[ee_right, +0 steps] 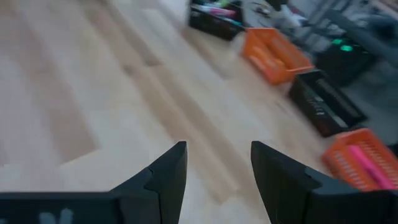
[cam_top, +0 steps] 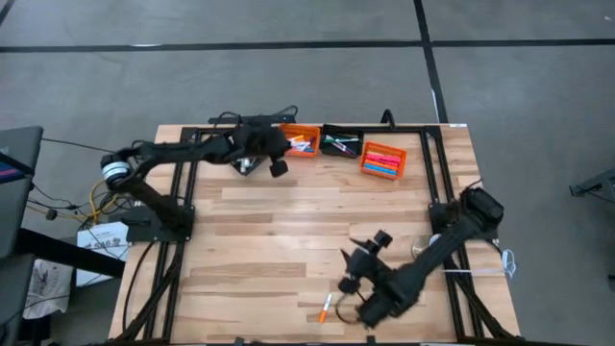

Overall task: Pick & Place Markers
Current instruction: Put the small black highlighter into the left orange bin, then put the small orange highlighter into the left orange bin

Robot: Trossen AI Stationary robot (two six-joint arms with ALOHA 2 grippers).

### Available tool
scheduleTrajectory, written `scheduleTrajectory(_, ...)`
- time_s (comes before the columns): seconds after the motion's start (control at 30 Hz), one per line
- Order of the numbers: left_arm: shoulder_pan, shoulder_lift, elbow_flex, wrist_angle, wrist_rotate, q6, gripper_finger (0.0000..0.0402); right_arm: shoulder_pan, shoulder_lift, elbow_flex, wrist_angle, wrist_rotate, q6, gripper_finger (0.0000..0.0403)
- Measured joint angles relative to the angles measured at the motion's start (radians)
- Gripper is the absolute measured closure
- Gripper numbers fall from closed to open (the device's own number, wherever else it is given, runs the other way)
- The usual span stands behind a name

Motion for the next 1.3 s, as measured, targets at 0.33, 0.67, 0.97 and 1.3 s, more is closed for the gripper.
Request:
scheduleTrajectory(0.33, 0.164, 0.195, 0.002, 0.189, 0.158, 0.152, 0.0328, -0.196, 0.0, 0.0, -0.098, -0.013, -0.045, 0.0235)
scheduleTrajectory(0.67, 0.18, 0.262, 0.011, 0.223, 0.18, 0.177, 0.0317, -0.307, 0.0, 0.0, -0.095, -0.045, -0.097, 0.0235)
scheduleTrajectory(0.97, 0.178, 0.255, 0.024, 0.238, 0.087, 0.164, 0.0256, -0.307, 0.0, 0.0, -0.079, -0.085, -0.099, 0.0235)
scheduleTrajectory(1.3, -0.007, -0.032, -0.009, -0.015, 0.036, -0.181, 0.0247, -0.239, 0.0, 0.0, 0.042, -0.315, -0.534, 0.0235)
